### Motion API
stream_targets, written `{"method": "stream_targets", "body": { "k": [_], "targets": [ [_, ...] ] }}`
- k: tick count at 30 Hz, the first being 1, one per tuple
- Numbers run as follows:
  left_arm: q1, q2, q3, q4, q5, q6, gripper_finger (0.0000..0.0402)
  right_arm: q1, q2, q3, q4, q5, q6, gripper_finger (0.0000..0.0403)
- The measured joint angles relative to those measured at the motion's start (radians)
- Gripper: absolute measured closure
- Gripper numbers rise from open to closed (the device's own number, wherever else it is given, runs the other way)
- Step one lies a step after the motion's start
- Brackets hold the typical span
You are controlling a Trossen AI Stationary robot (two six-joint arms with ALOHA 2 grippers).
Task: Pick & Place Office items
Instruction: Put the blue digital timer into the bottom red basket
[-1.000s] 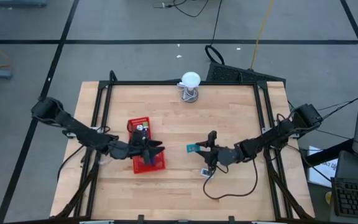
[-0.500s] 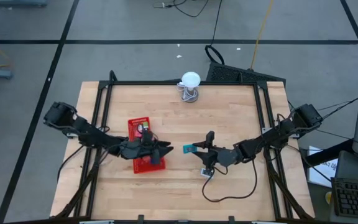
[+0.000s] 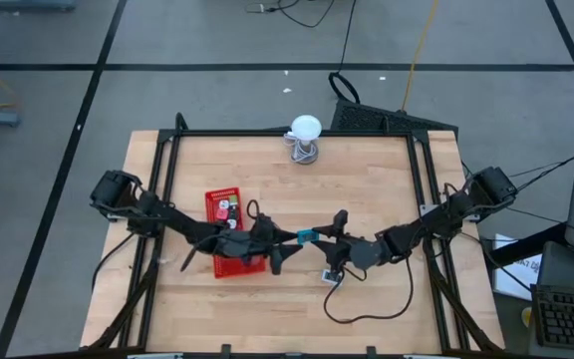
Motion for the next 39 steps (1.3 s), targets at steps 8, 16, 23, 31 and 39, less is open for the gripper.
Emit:
{"method": "stream_targets", "body": {
  "k": [8, 16, 23, 31, 39],
  "targets": [
    [0.009, -0.001, 0.005, -0.020, -0.019, -0.016, 0.0190, 0.024, 0.000, 0.000, 0.010, 0.053, -0.024, 0.0256],
    [0.009, -0.001, 0.005, -0.024, -0.028, 0.045, 0.0190, 0.024, 0.000, 0.001, 0.011, 0.046, 0.008, 0.0256],
    [0.009, 0.001, 0.004, -0.026, -0.025, 0.063, 0.0190, 0.023, -0.001, 0.003, -0.024, -0.021, 0.114, 0.0256],
    [0.009, 0.003, 0.000, 0.015, 0.001, 0.057, 0.0190, 0.019, -0.005, 0.005, -0.072, -0.100, 0.223, 0.0256],
    [0.011, 0.001, 0.004, 0.189, 0.080, 0.148, 0.0190, 0.019, -0.001, 0.006, -0.092, -0.184, 0.225, 0.0256]
  ]
}}
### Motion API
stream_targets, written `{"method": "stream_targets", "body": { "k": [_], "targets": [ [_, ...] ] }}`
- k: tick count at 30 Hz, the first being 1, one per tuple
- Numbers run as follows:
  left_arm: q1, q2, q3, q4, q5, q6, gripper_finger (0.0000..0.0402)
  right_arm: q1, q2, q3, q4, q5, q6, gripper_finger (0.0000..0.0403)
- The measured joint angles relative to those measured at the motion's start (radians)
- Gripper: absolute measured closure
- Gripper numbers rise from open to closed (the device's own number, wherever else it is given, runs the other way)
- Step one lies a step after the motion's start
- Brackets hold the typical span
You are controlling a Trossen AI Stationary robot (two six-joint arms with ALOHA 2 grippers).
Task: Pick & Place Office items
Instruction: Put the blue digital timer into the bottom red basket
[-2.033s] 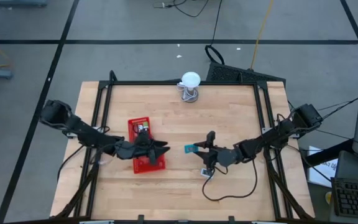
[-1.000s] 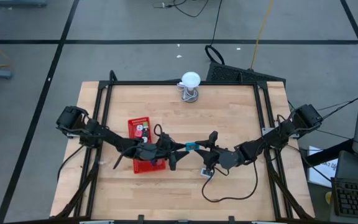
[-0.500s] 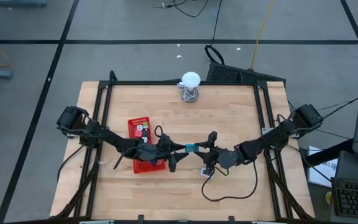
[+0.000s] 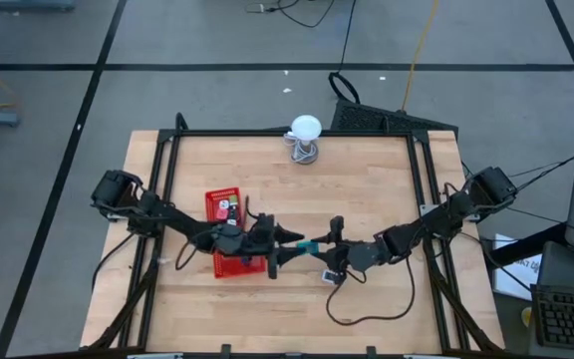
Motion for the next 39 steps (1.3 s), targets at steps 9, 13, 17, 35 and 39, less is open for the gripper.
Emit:
{"method": "stream_targets", "body": {
  "k": [9, 13, 17, 35, 39],
  "targets": [
    [0.015, -0.006, 0.000, -0.009, 0.014, -0.003, 0.0190, 0.005, 0.000, -0.001, 0.088, -0.005, -0.082, 0.0256],
    [0.020, -0.006, 0.000, -0.045, 0.013, -0.017, 0.0190, 0.014, 0.000, -0.002, 0.150, 0.010, -0.152, 0.0256],
    [0.018, -0.006, 0.000, -0.059, 0.015, -0.016, 0.0190, 0.030, 0.000, -0.002, 0.189, 0.100, -0.234, 0.0256],
    [0.018, -0.006, 0.000, -0.084, 0.006, -0.023, 0.0190, 0.078, 0.000, -0.003, 0.333, 0.340, -0.403, 0.0256],
    [0.018, -0.006, 0.000, -0.086, -0.009, -0.044, 0.0190, 0.078, 0.000, -0.003, 0.321, 0.339, -0.400, 0.0256]
  ]
}}
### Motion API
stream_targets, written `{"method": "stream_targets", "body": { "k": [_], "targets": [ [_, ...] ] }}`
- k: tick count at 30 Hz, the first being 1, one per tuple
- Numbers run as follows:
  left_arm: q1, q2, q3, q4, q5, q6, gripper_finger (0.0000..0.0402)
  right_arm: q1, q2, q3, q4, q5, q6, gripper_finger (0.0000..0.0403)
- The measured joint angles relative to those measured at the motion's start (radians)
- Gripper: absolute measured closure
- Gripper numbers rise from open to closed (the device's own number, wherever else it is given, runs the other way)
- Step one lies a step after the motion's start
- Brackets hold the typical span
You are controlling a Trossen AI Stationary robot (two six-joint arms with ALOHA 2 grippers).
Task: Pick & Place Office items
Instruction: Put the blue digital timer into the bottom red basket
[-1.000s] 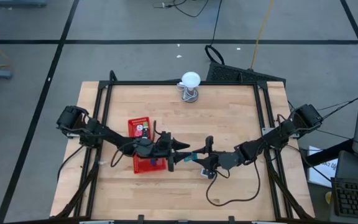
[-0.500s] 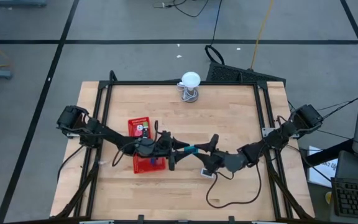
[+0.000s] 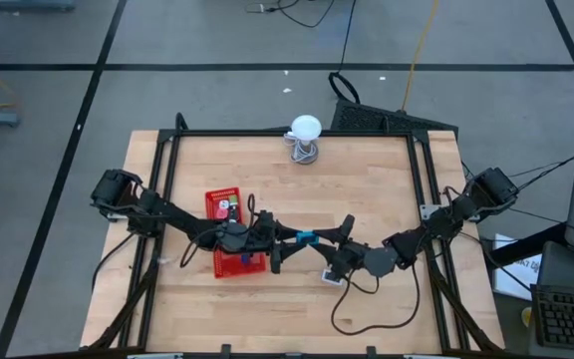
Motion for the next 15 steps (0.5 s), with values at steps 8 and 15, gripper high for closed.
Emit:
{"method": "stream_targets", "body": {
  "k": [8, 15],
  "targets": [
    [0.003, 0.000, 0.000, 0.000, 0.000, -0.016, 0.0228, 0.000, 0.000, 0.000, -0.007, -0.001, 0.007, 0.0256],
    [0.003, 0.000, 0.000, -0.003, -0.003, -0.028, 0.0325, 0.000, 0.000, -0.001, -0.013, 0.005, 0.011, 0.0256]
  ]
}}
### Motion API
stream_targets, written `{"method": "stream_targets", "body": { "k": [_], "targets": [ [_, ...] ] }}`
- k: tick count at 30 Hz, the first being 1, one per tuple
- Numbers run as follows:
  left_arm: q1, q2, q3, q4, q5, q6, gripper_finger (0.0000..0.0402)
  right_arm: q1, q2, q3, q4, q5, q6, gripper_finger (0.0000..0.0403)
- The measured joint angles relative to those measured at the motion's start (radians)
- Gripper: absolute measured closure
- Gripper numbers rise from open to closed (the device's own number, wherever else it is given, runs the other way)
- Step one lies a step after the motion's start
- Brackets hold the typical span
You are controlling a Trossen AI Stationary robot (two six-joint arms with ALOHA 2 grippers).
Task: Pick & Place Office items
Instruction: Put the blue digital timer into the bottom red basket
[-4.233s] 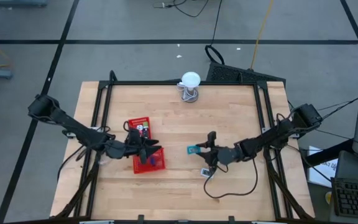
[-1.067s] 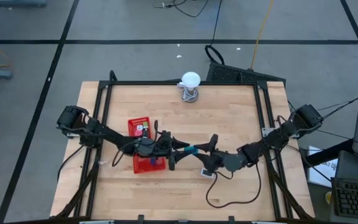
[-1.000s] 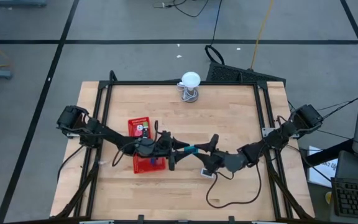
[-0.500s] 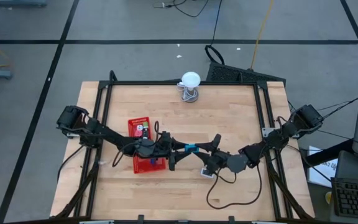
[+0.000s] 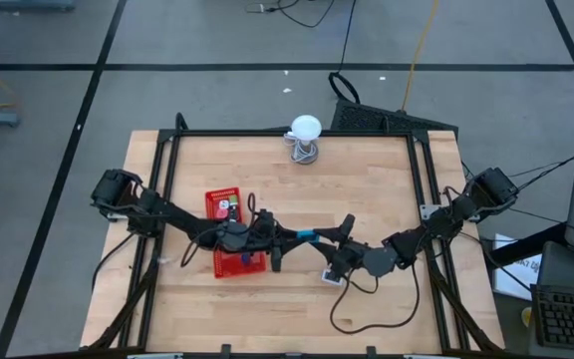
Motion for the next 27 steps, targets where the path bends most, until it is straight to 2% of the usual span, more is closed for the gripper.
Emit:
{"method": "stream_targets", "body": {
  "k": [4, 10, 14, 18, 22, 24, 27],
  "targets": [
    [0.004, 0.000, 0.000, -0.002, -0.001, -0.002, 0.0331, 0.000, 0.000, 0.000, -0.002, 0.001, 0.021, 0.0249],
    [0.005, -0.041, -0.002, -0.019, -0.002, 0.090, 0.0327, 0.002, -0.004, 0.002, 0.020, -0.012, 0.256, 0.0168],
    [-0.019, -0.106, -0.001, -0.101, -0.041, 0.136, 0.0335, 0.013, -0.033, 0.002, -0.029, -0.012, 0.279, 0.0135],
    [-0.072, -0.190, 0.000, -0.251, -0.070, 0.240, 0.0336, 0.019, -0.101, -0.001, -0.137, -0.015, 0.359, 0.0127],
    [-0.181, -0.255, 0.001, -0.404, -0.185, 0.375, 0.0336, 0.019, -0.174, -0.027, -0.215, -0.014, 0.421, 0.0132],
    [-0.238, -0.287, -0.009, -0.484, -0.272, 0.373, 0.0336, 0.019, -0.211, -0.053, -0.215, -0.014, 0.439, 0.0136],
    [-0.304, -0.308, -0.024, -0.562, -0.368, 0.285, 0.0335, 0.019, -0.264, -0.098, -0.203, -0.011, 0.465, 0.0142]
  ]
}}
